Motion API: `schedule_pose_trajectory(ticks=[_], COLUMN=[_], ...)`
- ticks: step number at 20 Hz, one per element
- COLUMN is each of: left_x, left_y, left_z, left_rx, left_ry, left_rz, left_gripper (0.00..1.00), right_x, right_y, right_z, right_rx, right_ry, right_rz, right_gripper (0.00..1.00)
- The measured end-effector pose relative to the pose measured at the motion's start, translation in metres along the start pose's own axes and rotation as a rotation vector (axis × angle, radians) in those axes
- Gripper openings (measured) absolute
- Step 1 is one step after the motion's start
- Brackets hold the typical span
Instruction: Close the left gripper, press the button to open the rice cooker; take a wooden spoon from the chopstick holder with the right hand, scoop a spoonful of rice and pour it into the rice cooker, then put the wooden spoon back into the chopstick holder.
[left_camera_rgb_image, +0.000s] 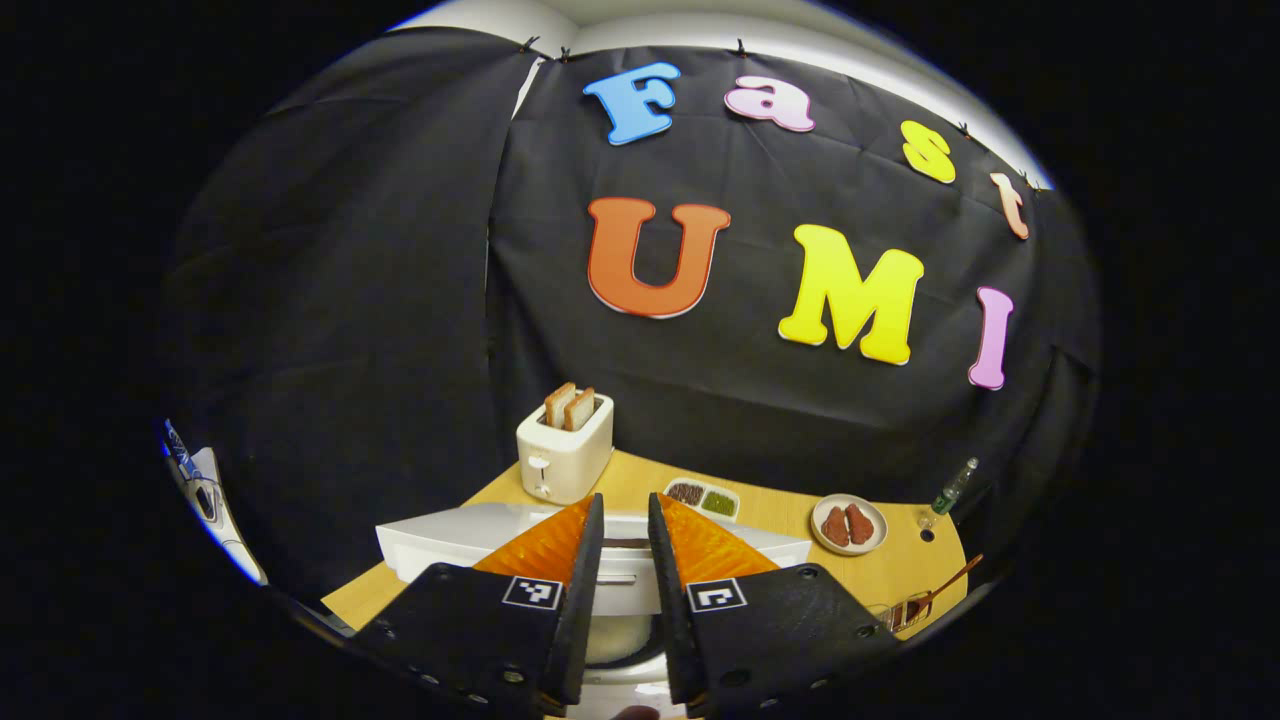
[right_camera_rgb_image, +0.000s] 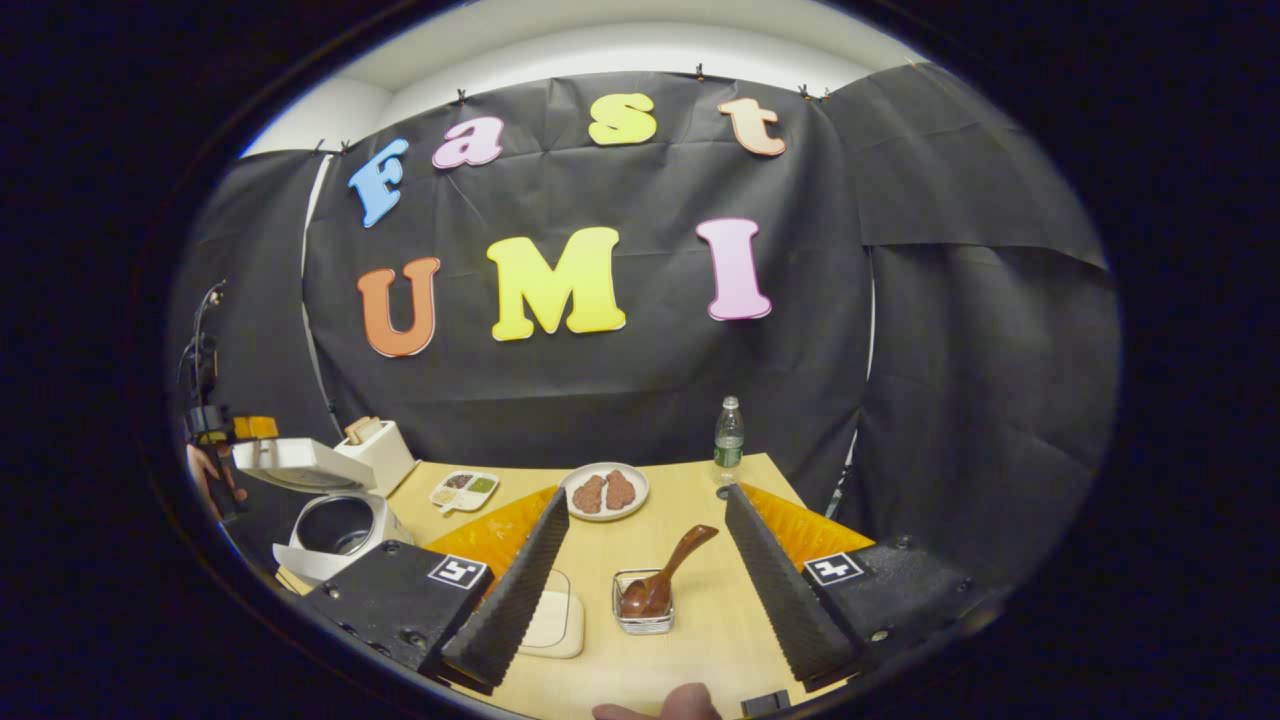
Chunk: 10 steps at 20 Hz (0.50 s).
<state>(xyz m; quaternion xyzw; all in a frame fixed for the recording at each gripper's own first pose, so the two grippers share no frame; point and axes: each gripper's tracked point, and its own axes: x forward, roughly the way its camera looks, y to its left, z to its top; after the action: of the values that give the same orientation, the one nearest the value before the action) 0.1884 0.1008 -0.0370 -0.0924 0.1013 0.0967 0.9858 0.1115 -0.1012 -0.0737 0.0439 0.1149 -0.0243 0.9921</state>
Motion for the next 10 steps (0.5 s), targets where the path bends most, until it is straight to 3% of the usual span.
schedule_pose_trajectory(ticks=[3,4,5,6,7,10], left_x=[-0.006,-0.011,-0.019,-0.026,-0.032,-0.054], left_y=[-0.007,-0.006,-0.006,-0.005,-0.005,-0.013], left_z=[0.032,0.037,0.043,0.048,0.05,0.044], left_rx=[-0.014,-0.013,-0.008,0.002,0.015,0.082], left_ry=[-0.121,-0.152,-0.179,-0.204,-0.218,-0.215], left_rz=[-0.009,-0.009,-0.002,0.005,0.008,0.008], left_gripper=[0.55,0.59,0.56,0.77,0.88,0.94], right_x=[-0.003,-0.003,-0.002,-0.001,0.0,0.006], right_y=[-0.008,-0.01,-0.012,-0.015,-0.016,-0.02], right_z=[-0.002,-0.003,-0.005,-0.006,-0.009,-0.018], right_rx=[-0.001,0.003,0.009,0.017,0.027,0.06], right_ry=[-0.001,0.003,0.007,0.009,0.011,0.031], right_rz=[-0.005,-0.005,-0.001,0.004,0.009,0.026], right_gripper=[1.0,1.0,1.0,1.0,1.0,1.0])
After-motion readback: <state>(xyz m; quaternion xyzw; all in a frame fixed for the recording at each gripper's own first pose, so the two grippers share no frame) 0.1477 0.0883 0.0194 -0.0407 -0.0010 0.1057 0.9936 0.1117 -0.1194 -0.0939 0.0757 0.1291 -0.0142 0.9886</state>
